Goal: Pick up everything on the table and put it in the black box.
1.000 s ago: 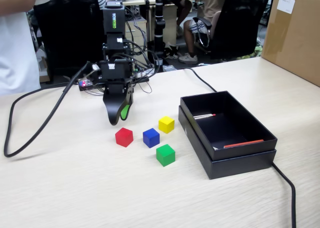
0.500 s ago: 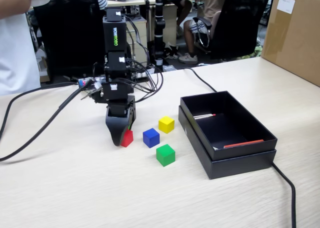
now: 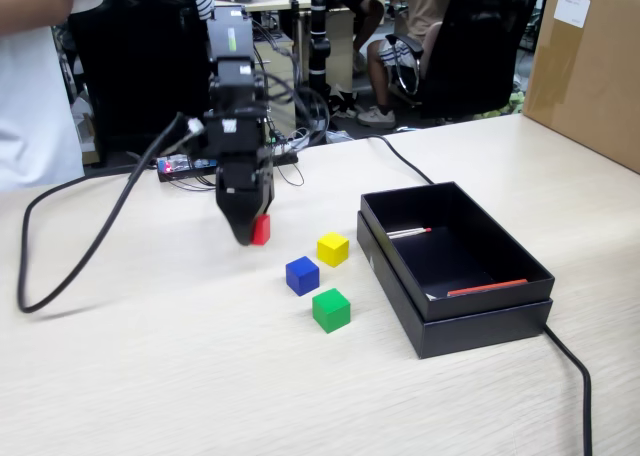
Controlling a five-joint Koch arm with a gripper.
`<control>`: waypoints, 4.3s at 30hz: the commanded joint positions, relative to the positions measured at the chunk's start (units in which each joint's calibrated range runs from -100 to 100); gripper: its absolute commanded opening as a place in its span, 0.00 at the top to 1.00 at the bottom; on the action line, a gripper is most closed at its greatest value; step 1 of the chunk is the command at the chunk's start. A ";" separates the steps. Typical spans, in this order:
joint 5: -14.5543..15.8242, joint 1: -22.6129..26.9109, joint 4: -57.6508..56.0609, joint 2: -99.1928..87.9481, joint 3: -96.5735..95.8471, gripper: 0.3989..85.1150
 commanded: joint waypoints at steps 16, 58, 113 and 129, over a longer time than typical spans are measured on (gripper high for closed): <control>-1.86 16.80 -10.15 46.47 52.13 0.68; -7.67 4.05 -9.28 43.83 27.28 0.67; -6.30 12.36 -10.15 1.72 5.44 0.43; -4.98 11.97 -7.38 31.66 12.33 0.45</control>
